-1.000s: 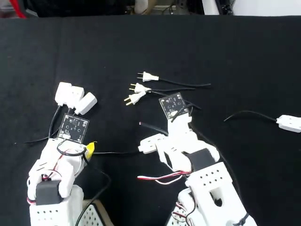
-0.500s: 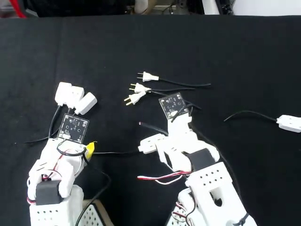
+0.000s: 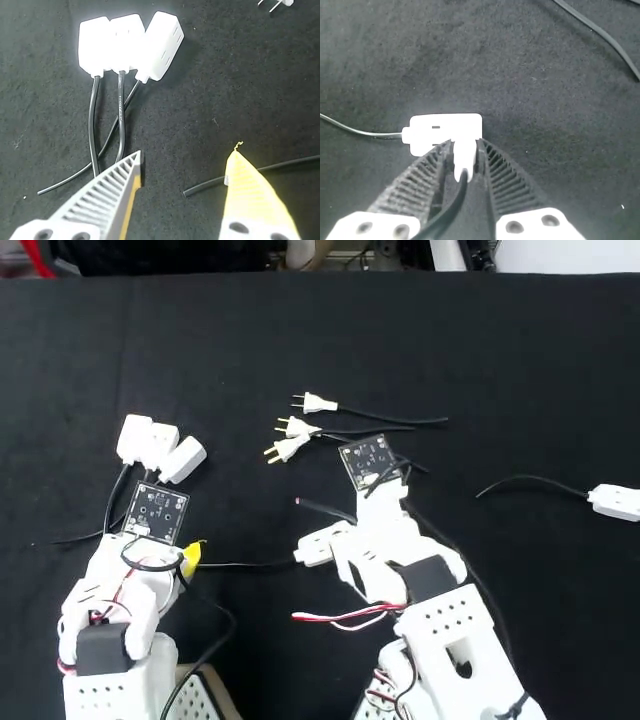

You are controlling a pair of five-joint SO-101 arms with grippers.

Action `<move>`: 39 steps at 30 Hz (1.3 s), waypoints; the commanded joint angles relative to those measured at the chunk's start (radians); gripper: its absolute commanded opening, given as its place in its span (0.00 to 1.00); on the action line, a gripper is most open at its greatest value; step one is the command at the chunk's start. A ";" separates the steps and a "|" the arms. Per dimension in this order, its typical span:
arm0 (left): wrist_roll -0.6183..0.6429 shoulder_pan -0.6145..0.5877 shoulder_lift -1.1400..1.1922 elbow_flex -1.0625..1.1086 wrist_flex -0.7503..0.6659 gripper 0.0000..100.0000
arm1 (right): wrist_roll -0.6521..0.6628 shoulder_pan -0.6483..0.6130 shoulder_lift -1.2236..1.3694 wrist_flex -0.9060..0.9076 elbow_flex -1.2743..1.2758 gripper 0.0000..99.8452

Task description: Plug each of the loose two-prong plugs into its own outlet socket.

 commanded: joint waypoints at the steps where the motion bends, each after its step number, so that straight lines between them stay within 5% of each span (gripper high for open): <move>1: -0.008 -0.005 -0.003 -0.004 0.012 0.27 | -0.006 0.008 -0.002 0.060 -0.107 0.01; 16: -0.008 -0.005 -0.003 -0.001 0.009 0.27 | 0.020 0.041 0.495 0.129 -0.401 0.01; 39: -0.009 -0.005 -0.003 -0.001 0.009 0.27 | 0.021 -0.015 0.530 0.058 -0.349 0.01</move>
